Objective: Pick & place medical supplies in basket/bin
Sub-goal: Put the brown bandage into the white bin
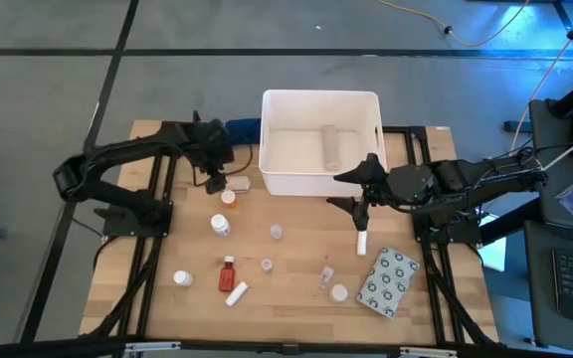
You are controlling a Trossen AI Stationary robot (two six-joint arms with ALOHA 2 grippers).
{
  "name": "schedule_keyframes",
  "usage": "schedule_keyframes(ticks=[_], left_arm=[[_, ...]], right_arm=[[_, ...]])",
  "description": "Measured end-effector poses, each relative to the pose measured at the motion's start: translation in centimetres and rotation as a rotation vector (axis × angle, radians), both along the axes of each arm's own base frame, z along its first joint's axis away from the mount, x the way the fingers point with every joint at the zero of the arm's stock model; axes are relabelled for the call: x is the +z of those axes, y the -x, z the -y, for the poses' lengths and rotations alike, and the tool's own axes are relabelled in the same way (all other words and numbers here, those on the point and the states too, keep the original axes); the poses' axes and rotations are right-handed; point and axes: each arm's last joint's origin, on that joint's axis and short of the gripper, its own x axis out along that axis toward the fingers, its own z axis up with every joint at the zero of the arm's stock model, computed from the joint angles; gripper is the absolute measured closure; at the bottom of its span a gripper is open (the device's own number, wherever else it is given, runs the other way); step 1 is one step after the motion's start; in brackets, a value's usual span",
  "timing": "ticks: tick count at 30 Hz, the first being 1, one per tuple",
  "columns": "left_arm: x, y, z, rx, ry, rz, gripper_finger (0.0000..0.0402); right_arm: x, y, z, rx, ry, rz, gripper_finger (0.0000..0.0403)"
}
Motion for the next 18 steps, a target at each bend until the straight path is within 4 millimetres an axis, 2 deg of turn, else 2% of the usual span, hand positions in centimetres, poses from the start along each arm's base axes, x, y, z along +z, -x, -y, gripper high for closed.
schedule_keyframes(ticks=[10, 18], left_arm=[[-1.7, -1.4, 0.9, -0.246, -0.112, -0.16, 0.0164], [-3.4, -2.3, 0.8, -0.268, -0.1, -0.248, 0.0162]], right_arm=[[0.0, 0.0, 0.0, -0.006, -0.014, 0.0, 0.0096], [-0.2, 0.1, -0.2, -0.003, -0.017, -0.017, 0.0096]])
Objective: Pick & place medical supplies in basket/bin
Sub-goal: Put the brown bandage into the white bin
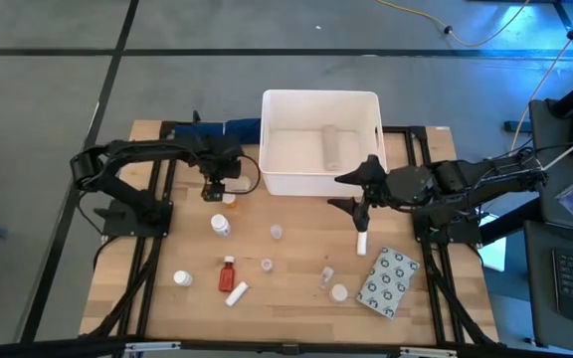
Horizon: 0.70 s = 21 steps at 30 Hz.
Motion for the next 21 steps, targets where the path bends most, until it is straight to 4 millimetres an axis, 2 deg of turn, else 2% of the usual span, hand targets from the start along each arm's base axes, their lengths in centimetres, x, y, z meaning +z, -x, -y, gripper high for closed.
schedule_keyframes(ticks=[7, 13, 21], left_arm=[[-2.3, -0.8, -0.5, 0.002, 0.021, -0.091, 0.0162], [-3.8, -1.7, -1.0, 0.005, 0.024, -0.096, 0.0165], [-5.0, -2.1, -1.3, 0.027, 0.037, -0.119, 0.0199]], right_arm=[[0.0, 0.0, 0.0, 0.0, -0.001, 0.0, 0.0096], [0.0, 0.0, 0.0, -0.004, -0.023, 0.002, 0.0096], [-0.1, 0.0, 0.0, -0.003, -0.025, -0.003, 0.0096]])
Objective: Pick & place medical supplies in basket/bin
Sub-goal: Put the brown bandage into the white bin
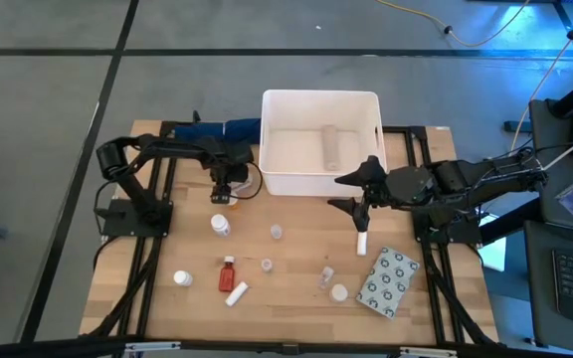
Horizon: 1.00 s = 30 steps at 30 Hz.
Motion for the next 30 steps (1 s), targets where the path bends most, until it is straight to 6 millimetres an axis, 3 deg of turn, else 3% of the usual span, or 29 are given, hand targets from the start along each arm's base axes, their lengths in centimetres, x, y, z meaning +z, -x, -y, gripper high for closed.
schedule_keyframes(ticks=[15, 19, 24, 30], left_arm=[[1.6, 0.6, 0.0, 0.011, -0.097, 0.012, 0.0345], [2.6, 1.3, 0.1, 0.024, -0.175, -0.029, 0.0351], [5.3, 2.7, 0.7, 0.045, -0.255, -0.011, 0.0352], [11.5, 4.2, 1.4, 0.151, -0.365, 0.184, 0.0353]], right_arm=[[-0.3, 0.1, 0.0, -0.01, -0.012, -0.029, 0.0096], [-0.3, 0.1, 0.0, -0.01, -0.013, -0.029, 0.0096], [-0.2, 0.1, 0.0, -0.023, -0.039, -0.018, 0.0096], [0.4, -0.2, 0.0, -0.019, -0.051, 0.058, 0.0096]])
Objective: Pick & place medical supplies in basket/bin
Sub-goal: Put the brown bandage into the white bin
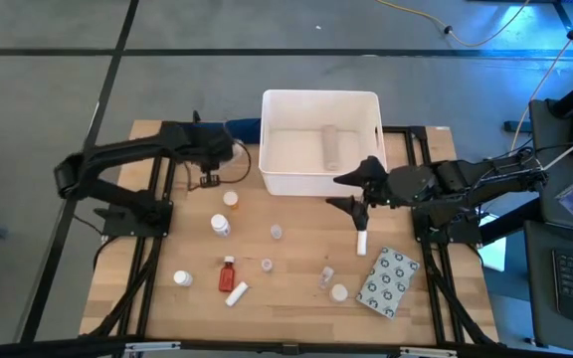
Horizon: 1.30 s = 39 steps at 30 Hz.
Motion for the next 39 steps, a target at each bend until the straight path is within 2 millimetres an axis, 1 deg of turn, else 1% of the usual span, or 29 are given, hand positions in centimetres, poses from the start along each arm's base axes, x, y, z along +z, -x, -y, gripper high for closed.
schedule_keyframes(ticks=[2, 4, 6, 8, 10, 13, 15, 17, 19, 22, 25, 30, 33, 36, 39], left_arm=[[2.4, 0.5, 0.4, 0.028, -0.024, 0.118, 0.0353], [4.6, 0.9, 0.8, 0.056, -0.016, 0.276, 0.0353], [6.5, 1.2, 1.3, 0.063, 0.038, 0.461, 0.0353], [8.3, 1.4, 1.9, 0.034, 0.116, 0.64, 0.0352], [9.9, 1.4, 2.5, -0.025, 0.176, 0.805, 0.0348], [11.8, 1.2, 3.6, -0.149, 0.231, 0.998, 0.0348], [12.8, 0.8, 4.5, -0.239, 0.256, 1.097, 0.0349], [13.5, 0.1, 5.4, -0.328, 0.268, 1.16, 0.035], [13.9, -0.7, 6.3, -0.406, 0.266, 1.201, 0.035], [13.9, -1.9, 7.4, -0.491, 0.263, 1.211, 0.035], [13.5, -3.2, 8.2, -0.513, 0.244, 1.202, 0.035], [12.7, -5.2, 9.1, -0.561, 0.281, 1.191, 0.035], [12.0, -6.2, 9.4, -0.565, 0.299, 1.162, 0.035], [11.5, -7.0, 9.3, -0.568, 0.298, 1.157, 0.035], [11.4, -7.3, 9.3, -0.59, 0.285, 1.156, 0.0349]], right_arm=[[0.3, -0.3, 0.0, 0.003, 0.008, 0.038, 0.0096], [0.6, -1.0, 0.0, 0.003, 0.032, 0.081, 0.0096], [0.8, -1.9, 0.1, -0.007, 0.081, 0.128, 0.0096], [0.9, -3.1, 0.2, -0.011, 0.124, 0.179, 0.0096], [0.9, -4.4, 0.4, -0.008, 0.151, 0.23, 0.0096], [0.8, -6.2, 1.0, 0.023, 0.135, 0.311, 0.0096], [0.4, -7.4, 1.3, 0.053, 0.15, 0.344, 0.0096], [0.1, -8.5, 1.6, 0.062, 0.194, 0.373, 0.0096], [-0.2, -9.3, 1.8, 0.053, 0.217, 0.401, 0.0096], [-0.4, -10.1, 2.4, 0.062, 0.217, 0.446, 0.0096], [-0.4, -10.6, 2.6, 0.118, 0.226, 0.485, 0.0096], [-0.5, -10.7, 2.6, 0.133, 0.222, 0.495, 0.0096], [-0.4, -10.7, 2.6, 0.133, 0.214, 0.508, 0.0096], [-0.3, -10.7, 2.5, 0.146, 0.167, 0.521, 0.0097], [-0.3, -10.7, 2.5, 0.151, 0.151, 0.52, 0.0116]])
